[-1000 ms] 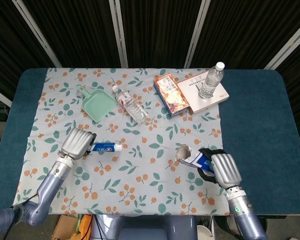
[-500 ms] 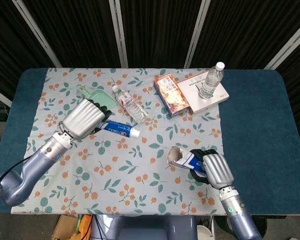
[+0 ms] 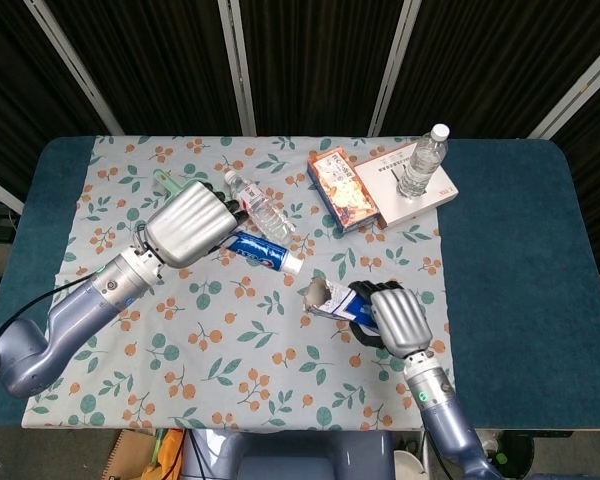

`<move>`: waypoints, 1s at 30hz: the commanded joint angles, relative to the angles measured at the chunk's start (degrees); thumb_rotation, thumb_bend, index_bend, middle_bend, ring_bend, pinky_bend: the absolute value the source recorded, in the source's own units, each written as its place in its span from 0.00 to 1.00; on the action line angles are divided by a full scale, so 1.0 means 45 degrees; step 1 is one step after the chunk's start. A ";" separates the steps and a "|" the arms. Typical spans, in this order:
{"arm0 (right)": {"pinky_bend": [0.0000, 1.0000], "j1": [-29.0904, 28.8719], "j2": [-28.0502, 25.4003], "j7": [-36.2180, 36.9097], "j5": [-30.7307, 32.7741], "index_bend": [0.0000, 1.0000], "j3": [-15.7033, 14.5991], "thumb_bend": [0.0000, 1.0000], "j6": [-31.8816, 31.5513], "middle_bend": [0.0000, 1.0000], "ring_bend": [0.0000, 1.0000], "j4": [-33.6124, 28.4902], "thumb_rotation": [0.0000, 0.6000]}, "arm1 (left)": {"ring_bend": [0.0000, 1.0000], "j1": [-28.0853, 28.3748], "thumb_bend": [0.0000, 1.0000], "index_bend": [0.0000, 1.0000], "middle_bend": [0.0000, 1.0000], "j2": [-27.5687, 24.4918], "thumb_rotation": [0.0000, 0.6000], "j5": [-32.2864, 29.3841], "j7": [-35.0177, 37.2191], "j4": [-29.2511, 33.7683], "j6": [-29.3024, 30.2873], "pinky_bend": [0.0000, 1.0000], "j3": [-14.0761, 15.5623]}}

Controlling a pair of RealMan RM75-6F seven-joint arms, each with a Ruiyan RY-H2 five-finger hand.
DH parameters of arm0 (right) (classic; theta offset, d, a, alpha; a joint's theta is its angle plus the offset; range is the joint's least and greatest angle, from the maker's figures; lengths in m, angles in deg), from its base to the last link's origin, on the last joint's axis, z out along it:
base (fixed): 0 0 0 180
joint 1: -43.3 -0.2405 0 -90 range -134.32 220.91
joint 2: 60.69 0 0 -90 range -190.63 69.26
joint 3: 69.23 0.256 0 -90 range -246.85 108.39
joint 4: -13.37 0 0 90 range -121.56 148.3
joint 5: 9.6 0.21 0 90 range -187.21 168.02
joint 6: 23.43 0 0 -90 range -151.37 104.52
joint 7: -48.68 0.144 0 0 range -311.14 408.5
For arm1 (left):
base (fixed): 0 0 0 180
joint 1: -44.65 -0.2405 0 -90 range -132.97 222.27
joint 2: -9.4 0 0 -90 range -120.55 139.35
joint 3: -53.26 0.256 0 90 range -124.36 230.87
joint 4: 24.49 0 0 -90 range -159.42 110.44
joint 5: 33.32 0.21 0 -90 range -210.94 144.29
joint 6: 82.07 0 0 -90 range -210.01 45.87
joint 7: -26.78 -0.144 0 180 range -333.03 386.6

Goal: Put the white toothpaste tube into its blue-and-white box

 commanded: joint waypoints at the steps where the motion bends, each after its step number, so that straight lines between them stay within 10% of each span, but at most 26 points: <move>1: 0.36 -0.0144 0.0220 -0.0194 0.0365 0.41 0.0137 0.35 -0.0150 0.50 0.46 0.0314 1.00 | 0.70 0.0228 0.49 0.74 0.78 -0.0174 1.00 -0.0068 -0.0293 0.0185 -0.0296 0.74 0.0049; 30: 0.36 -0.0016 -0.0431 0.0669 0.0963 0.40 0.0048 0.36 -0.0479 0.50 0.46 0.0341 1.00 | 0.71 0.1329 0.49 0.75 0.79 0.1406 1.00 -0.1987 -0.4232 -0.0155 0.0092 0.74 0.0744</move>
